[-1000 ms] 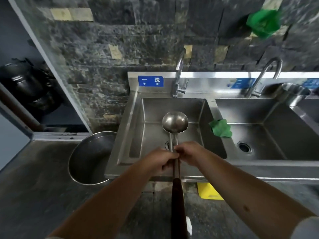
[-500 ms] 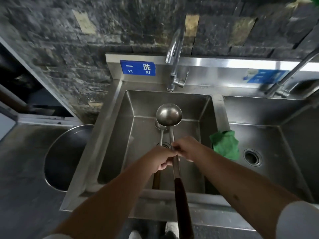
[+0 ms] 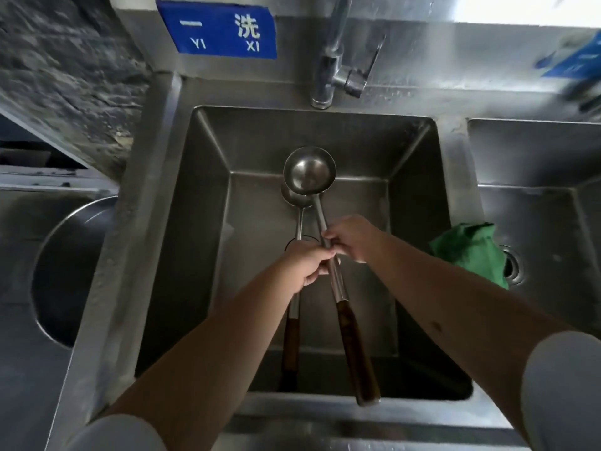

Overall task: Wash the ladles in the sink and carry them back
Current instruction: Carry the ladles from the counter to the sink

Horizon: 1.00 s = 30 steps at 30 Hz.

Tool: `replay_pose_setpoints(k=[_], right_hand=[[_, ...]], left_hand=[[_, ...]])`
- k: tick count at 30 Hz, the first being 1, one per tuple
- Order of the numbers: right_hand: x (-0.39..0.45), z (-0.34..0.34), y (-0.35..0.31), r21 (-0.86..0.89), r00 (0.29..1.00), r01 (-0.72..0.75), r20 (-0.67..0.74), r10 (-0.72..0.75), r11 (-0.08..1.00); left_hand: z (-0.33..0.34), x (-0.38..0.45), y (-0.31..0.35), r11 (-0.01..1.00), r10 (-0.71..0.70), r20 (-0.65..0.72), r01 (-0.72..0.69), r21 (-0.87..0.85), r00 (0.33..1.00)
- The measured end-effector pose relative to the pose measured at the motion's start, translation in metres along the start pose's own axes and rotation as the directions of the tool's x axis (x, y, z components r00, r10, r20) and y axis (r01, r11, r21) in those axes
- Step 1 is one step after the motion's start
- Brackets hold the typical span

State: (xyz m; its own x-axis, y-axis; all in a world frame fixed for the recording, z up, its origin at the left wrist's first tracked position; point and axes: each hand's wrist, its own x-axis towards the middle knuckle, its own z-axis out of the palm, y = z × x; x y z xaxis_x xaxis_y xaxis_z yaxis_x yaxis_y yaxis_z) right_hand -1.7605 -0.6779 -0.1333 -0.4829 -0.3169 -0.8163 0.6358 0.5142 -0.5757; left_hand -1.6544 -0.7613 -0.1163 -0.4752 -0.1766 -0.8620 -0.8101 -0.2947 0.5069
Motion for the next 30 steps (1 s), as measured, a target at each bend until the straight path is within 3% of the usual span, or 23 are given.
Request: replay_pose_setpoints(k=[9,13,23,27,30], right_hand=[[0.046,0.003,0.009,-0.103,0.995,-0.080,-0.064,0.073,0.991],[0.060,0.005,0.016,-0.138,0.996,-0.083,-0.045,0.078,0.987],[0.076,0.005,0.035,-0.344,0.996,-0.001,-0.082,-0.029,0.939],[0.079,0.007,0.043,-0.291,0.997,-0.061,-0.072,0.041,0.955],[0.083,0.003,0.053,-0.136,0.991,-0.126,-0.057,0.119,0.983]], left_hand=[[0.003,0.045,-0.004,0.996,-0.077,-0.003,0.077,-0.039,0.997],[0.004,0.058,-0.008,0.997,-0.077,0.005,0.077,0.025,0.997],[0.023,0.091,-0.034,0.989,-0.139,-0.002,0.139,-0.047,0.990],[0.031,0.101,-0.041,0.984,-0.162,0.023,0.163,-0.076,0.987],[0.039,0.109,-0.044,0.978,-0.183,0.032,0.185,-0.094,0.983]])
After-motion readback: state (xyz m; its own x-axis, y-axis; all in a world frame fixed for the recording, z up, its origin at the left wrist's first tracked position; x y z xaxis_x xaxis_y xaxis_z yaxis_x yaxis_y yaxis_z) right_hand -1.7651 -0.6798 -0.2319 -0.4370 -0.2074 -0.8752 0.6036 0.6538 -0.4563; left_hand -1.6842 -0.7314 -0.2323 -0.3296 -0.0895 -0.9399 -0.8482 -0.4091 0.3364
